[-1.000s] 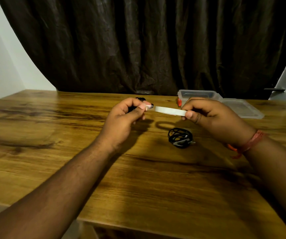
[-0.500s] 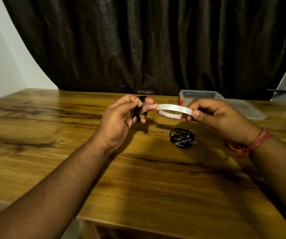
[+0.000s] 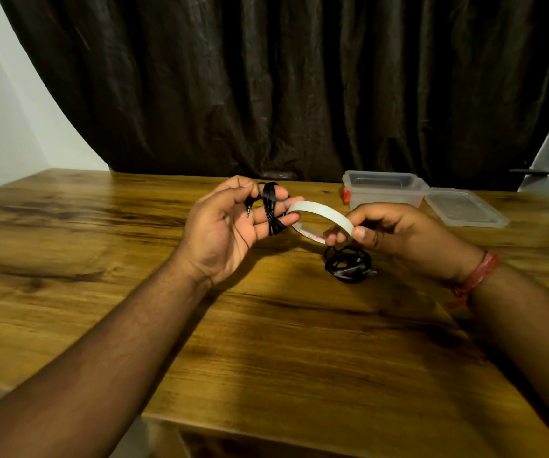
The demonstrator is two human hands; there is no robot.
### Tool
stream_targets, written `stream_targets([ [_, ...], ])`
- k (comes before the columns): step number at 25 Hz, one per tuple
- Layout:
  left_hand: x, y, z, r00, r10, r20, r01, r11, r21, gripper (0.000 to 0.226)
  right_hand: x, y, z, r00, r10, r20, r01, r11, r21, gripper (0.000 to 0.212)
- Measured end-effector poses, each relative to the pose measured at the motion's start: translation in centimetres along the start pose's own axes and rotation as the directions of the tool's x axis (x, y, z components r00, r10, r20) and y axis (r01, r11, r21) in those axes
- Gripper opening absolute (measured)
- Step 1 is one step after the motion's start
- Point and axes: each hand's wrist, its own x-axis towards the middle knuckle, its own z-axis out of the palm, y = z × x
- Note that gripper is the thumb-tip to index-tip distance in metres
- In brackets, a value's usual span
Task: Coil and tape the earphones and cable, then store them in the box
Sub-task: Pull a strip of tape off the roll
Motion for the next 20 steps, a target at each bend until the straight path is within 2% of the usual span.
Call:
stream_targets([
  [5, 0.0, -0.2, -0.1, 0.999, -0.038, -0.012, 0.038, 0.999, 0.023, 0.024, -0.1, -1.1, -1.3, 0.995, 0.054, -0.086, -0.062, 0.994, -0.086, 0.023],
  [8, -0.2, -0.2, 0.0, 0.998, -0.068, -0.017, 0.069, 0.995, 0.068, 0.024, -0.5, -1.4, -4.0, 0.957, 0.131, -0.258, -0.186, 0.962, -0.199, 0.013],
  [9, -0.2, -0.2, 0.0, 0.997, -0.074, -0.018, 0.075, 0.993, 0.085, 0.024, -0.9, -1.3, -5.1, 0.934, 0.155, -0.322, -0.258, 0.916, -0.307, 0.009],
  [10, -0.2, -0.2, 0.0, 0.997, -0.078, -0.014, 0.079, 0.992, 0.099, 0.024, -1.4, -1.3, -6.1, 0.913, 0.193, -0.358, -0.352, 0.815, -0.46, 0.008],
  [12, -0.3, -0.4, 0.1, 0.997, -0.08, -0.009, 0.081, 0.99, 0.119, 0.025, -2.4, -1.6, -7.4, 0.857, 0.383, -0.346, -0.504, 0.479, -0.719, 0.015],
  [13, -0.3, -0.4, 0.1, 0.997, -0.078, -0.009, 0.079, 0.988, 0.13, 0.025, -2.9, -1.9, -7.5, 0.798, 0.505, -0.328, -0.533, 0.339, -0.775, 0.019],
  [14, -0.3, -0.5, 0.0, 0.997, -0.073, -0.012, 0.074, 0.987, 0.141, 0.026, -3.1, -2.1, -7.4, 0.728, 0.608, -0.316, -0.557, 0.256, -0.79, 0.022],
  [16, -0.3, -0.4, 0.0, 0.998, -0.065, -0.015, 0.067, 0.985, 0.16, 0.029, -3.3, -2.5, -7.4, 0.632, 0.713, -0.303, -0.605, 0.21, -0.768, 0.023],
  [20, -0.3, -0.4, 0.1, 0.997, -0.063, -0.034, 0.067, 0.984, 0.164, 0.029, -3.2, -3.0, -6.8, 0.552, 0.78, -0.293, -0.65, 0.182, -0.738, 0.024],
])
